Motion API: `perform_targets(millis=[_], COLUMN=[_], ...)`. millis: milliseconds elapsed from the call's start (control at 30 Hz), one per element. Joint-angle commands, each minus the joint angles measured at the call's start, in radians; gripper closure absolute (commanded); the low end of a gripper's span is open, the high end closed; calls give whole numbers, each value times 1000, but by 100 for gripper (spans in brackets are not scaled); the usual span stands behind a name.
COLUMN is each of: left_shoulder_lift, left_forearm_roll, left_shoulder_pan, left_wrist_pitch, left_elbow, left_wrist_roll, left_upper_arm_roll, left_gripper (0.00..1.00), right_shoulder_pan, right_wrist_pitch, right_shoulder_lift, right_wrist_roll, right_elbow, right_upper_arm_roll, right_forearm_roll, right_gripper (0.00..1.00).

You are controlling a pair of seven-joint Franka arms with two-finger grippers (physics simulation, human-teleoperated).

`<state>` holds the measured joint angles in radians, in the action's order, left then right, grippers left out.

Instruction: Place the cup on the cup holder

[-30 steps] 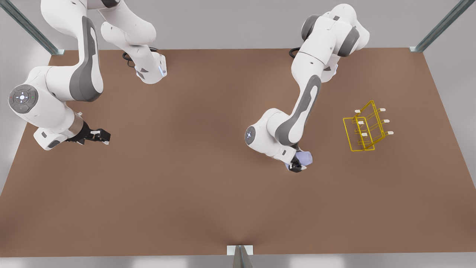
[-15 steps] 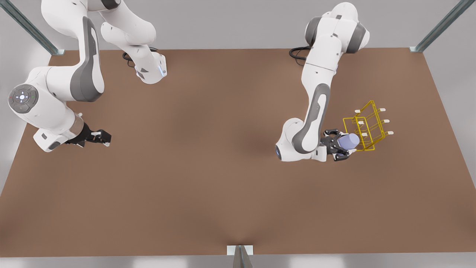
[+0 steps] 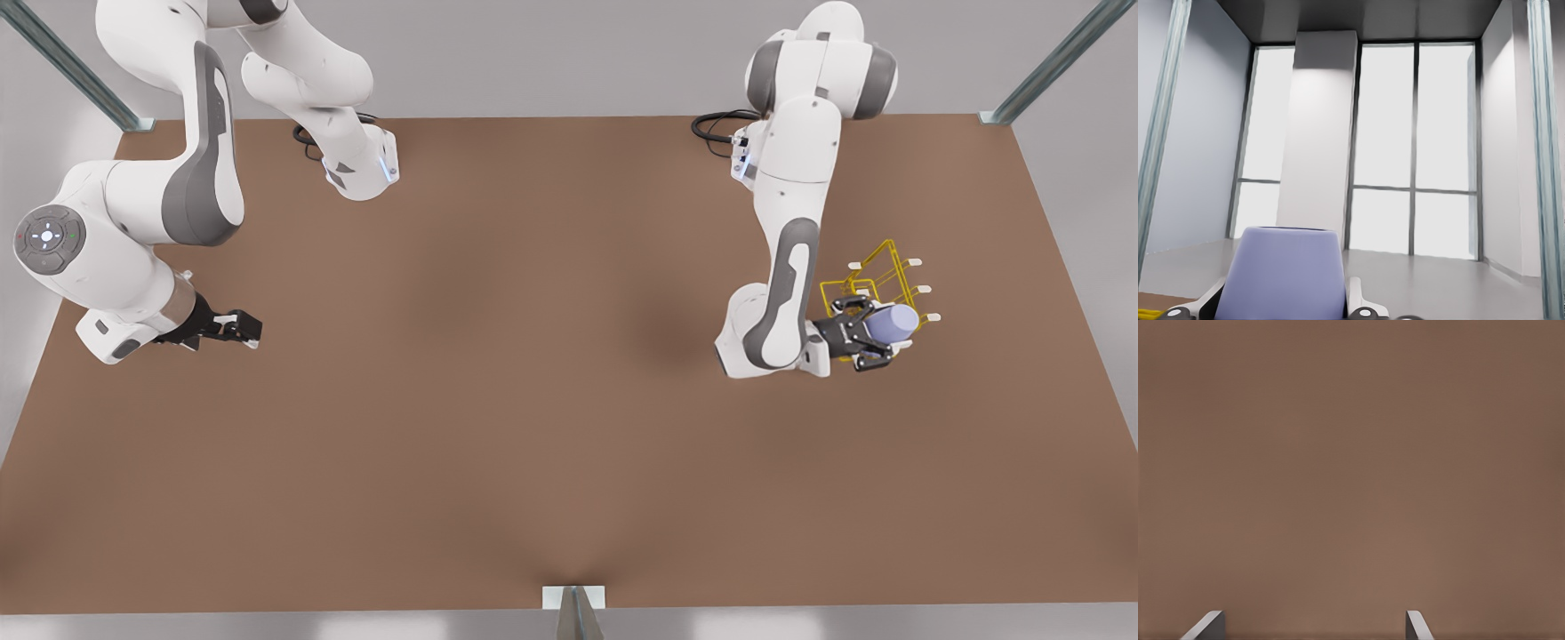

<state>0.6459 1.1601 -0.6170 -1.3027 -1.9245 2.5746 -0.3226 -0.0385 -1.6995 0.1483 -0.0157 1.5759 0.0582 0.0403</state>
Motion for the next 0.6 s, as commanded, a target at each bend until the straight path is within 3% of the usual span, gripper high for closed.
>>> perform_targets(millis=[0,567], left_shoulder_lift=[-3,-43], left_forearm_roll=[38,96], left_shoulder_pan=[6,23], left_wrist_pitch=[-27,-63], left_elbow=[-18,-202], left_wrist_roll=[125,268], left_upper_arm_roll=[-1,-1], left_gripper=[20,20], right_shoulder_pan=[0,0], right_wrist_pitch=[1,0], right_shoulder_lift=[-1,8], right_wrist_roll=[-10,-3], right_elbow=[0,-8], right_upper_arm_roll=[0,-1], right_forearm_roll=[0,-2], right_gripper=[0,0])
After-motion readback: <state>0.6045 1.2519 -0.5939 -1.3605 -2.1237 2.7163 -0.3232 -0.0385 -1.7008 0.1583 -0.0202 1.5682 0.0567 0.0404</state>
